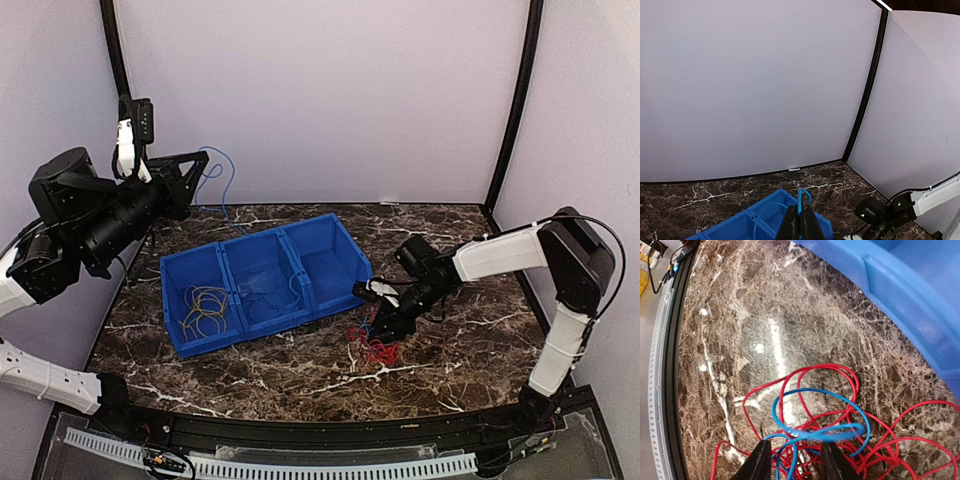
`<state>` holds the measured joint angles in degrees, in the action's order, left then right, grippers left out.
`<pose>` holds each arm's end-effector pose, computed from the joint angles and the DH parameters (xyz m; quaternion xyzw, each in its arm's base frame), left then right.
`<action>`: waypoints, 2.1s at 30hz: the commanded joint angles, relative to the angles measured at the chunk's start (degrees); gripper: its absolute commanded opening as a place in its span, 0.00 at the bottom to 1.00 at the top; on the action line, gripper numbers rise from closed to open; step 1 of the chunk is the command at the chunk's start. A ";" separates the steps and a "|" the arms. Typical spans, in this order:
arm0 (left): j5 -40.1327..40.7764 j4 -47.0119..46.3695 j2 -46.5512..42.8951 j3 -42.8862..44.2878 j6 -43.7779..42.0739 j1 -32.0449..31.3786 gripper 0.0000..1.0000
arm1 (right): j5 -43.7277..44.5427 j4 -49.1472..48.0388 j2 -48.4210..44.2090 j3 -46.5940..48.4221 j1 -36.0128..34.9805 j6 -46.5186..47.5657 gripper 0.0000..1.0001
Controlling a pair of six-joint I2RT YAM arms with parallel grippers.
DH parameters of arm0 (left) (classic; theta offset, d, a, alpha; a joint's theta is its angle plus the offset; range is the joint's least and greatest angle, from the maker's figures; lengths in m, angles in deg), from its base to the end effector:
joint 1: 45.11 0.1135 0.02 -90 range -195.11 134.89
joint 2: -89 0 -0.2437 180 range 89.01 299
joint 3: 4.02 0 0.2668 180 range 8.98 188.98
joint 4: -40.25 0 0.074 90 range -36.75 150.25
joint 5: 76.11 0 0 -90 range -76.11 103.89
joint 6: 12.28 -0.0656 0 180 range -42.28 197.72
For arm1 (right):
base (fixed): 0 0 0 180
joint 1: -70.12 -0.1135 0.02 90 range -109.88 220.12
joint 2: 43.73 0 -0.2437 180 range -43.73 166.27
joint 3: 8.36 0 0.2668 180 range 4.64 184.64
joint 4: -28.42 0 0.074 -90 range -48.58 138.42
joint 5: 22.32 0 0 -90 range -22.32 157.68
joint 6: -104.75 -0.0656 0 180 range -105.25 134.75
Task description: Untangle the cables
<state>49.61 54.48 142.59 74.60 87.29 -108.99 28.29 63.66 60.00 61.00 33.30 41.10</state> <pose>0.1410 -0.2005 0.4464 0.0666 0.6477 -0.2819 0.7047 0.2484 0.2380 0.0827 -0.5362 0.7581 0.3455 0.1357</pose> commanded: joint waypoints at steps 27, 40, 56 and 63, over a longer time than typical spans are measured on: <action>-11.36 10.18 16.30 7.42 2.49 17.07 0.00 | 5.16 -3.17 -34.63 -10.94 13.09 2.48 0.72; -15.24 15.37 26.26 4.49 10.03 19.65 0.00 | 6.24 -3.33 -34.81 -11.54 13.13 3.60 0.73; -18.84 18.96 39.14 0.70 13.92 21.26 0.06 | 5.56 -2.07 -32.30 -11.18 13.09 5.03 0.73; -18.47 19.59 39.78 1.30 13.48 21.44 0.42 | 5.17 -1.70 -31.60 -11.13 13.09 5.36 0.73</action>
<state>30.95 72.73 183.96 76.31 100.88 -87.89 34.45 62.26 27.78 49.63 46.07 45.82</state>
